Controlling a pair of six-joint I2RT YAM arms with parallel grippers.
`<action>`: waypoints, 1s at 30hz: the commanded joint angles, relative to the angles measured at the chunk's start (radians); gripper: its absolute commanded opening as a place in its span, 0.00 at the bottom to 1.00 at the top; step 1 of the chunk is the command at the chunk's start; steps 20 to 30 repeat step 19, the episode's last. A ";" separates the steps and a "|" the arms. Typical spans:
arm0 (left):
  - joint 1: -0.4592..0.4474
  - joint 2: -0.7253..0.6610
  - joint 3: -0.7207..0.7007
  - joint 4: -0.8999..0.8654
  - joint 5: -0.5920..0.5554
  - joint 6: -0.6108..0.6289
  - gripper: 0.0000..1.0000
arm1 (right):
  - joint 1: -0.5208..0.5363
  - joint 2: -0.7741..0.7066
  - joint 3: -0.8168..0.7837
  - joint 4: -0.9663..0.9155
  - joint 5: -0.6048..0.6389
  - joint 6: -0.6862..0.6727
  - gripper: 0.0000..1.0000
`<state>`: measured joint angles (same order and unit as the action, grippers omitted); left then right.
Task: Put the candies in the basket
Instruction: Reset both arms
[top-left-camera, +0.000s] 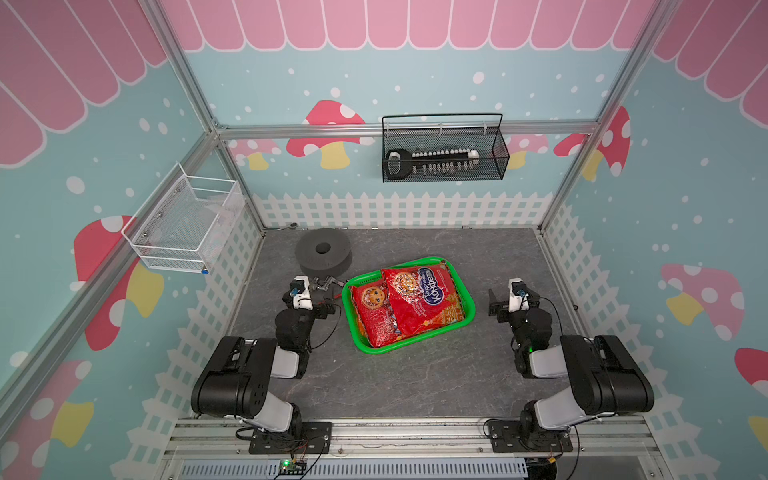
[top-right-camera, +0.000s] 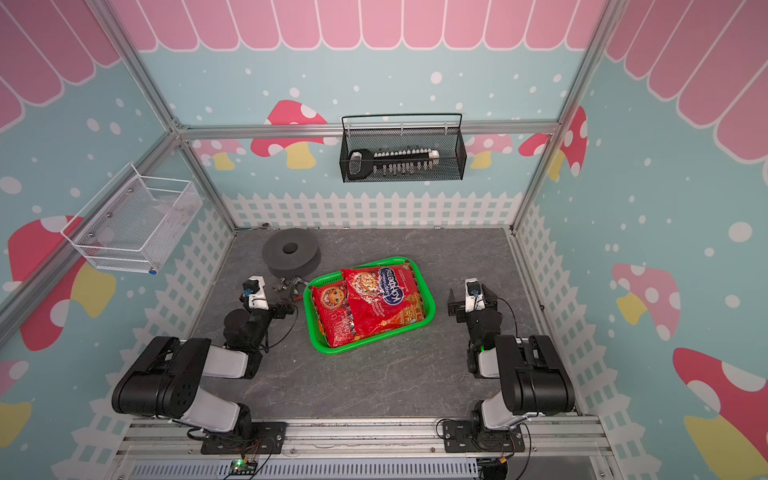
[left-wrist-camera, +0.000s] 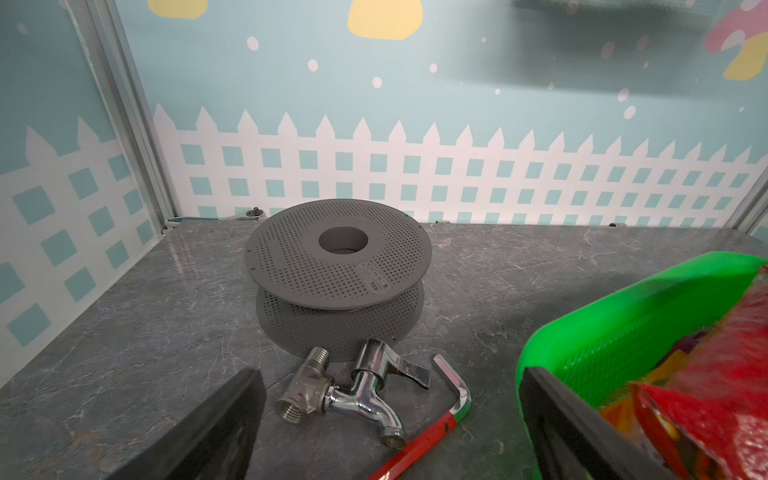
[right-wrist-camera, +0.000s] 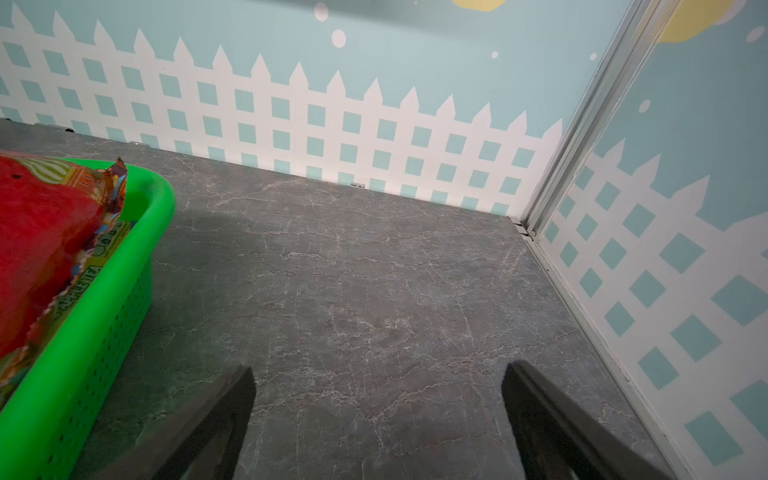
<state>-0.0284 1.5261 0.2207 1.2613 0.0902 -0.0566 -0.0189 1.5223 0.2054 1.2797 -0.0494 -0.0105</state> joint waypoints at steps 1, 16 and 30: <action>-0.002 0.002 0.012 0.005 -0.020 -0.005 0.99 | -0.003 -0.006 0.012 0.000 0.006 0.004 0.99; -0.002 0.001 0.011 0.008 -0.021 -0.005 0.99 | 0.000 0.000 0.017 -0.003 0.013 0.003 0.99; -0.002 0.000 0.009 0.007 -0.020 -0.005 0.99 | 0.001 -0.006 0.015 -0.003 0.012 0.004 0.99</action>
